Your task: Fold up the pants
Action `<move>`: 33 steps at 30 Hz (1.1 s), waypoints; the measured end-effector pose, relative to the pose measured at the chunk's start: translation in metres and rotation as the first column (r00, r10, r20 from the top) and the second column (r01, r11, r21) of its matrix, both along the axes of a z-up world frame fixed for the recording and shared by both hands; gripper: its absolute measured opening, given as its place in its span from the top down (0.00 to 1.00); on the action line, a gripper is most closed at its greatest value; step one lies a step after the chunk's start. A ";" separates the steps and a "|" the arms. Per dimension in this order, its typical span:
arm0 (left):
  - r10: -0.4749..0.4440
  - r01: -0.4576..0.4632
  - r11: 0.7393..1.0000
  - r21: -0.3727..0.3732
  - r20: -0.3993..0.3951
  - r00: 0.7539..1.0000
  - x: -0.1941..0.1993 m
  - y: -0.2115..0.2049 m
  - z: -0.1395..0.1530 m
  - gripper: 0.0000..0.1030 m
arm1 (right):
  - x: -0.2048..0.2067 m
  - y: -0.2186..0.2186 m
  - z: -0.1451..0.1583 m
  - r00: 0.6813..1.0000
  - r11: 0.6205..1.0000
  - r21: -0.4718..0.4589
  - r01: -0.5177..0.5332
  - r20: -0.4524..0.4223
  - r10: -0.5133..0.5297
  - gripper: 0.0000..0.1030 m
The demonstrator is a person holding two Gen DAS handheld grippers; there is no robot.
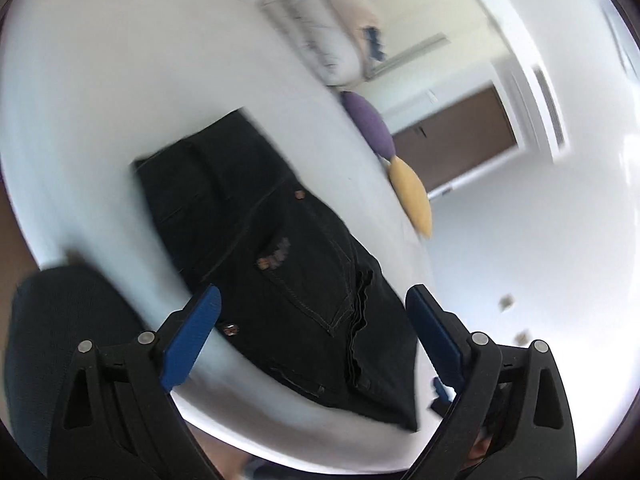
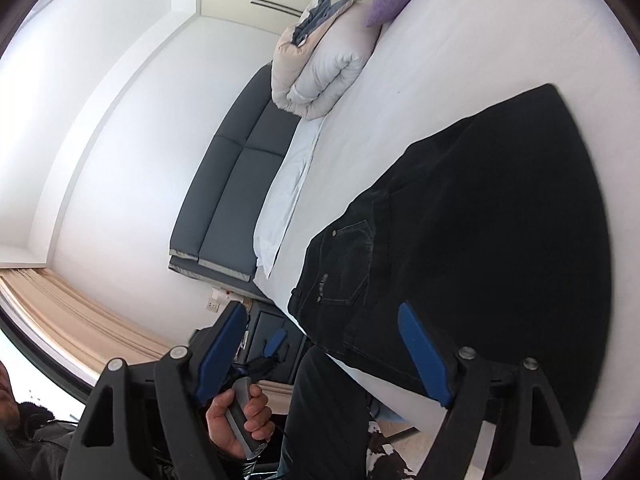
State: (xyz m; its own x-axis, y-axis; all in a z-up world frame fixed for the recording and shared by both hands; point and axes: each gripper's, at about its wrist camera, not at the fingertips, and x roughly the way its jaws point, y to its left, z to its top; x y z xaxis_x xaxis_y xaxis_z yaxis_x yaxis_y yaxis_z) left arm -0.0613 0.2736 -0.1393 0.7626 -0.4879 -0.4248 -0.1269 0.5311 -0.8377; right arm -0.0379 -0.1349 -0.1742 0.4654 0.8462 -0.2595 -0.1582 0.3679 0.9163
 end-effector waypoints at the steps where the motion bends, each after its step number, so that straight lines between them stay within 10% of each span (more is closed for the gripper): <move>1: 0.012 -0.013 0.998 -0.056 -0.018 1.000 0.001 0.005 -0.009 0.09 | 0.003 0.002 0.000 1.000 1.000 0.000 -0.002 -0.006 0.002 0.27; 15: 0.054 -0.084 0.945 -0.316 -0.104 0.993 0.036 0.024 -0.071 0.10 | 0.014 0.015 0.002 0.999 0.999 -0.017 -0.032 -0.026 0.032 0.31; 22: 0.102 -0.157 0.877 -0.455 -0.142 0.985 0.038 0.048 -0.092 0.18 | 0.016 0.024 0.003 0.999 0.998 -0.027 -0.047 -0.018 0.047 0.32; 29: 0.168 -0.209 0.935 -0.285 -0.164 0.972 0.032 0.056 -0.080 0.27 | 0.016 0.029 0.004 0.998 0.998 -0.037 -0.054 -0.021 0.054 0.32; 33: 0.113 -0.166 0.932 -0.321 -0.176 0.978 0.053 0.054 -0.085 0.27 | 0.019 0.035 0.003 0.998 0.998 -0.031 -0.062 -0.021 0.062 0.33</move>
State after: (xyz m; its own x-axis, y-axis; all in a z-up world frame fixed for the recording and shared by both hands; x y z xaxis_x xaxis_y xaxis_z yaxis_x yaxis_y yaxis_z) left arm -0.0083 0.3276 -0.2242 0.7724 -0.5143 -0.3727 -0.3192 0.1929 -0.9278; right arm -0.0189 -0.1003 -0.1714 0.4067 0.8645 -0.2953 -0.1638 0.3870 0.9074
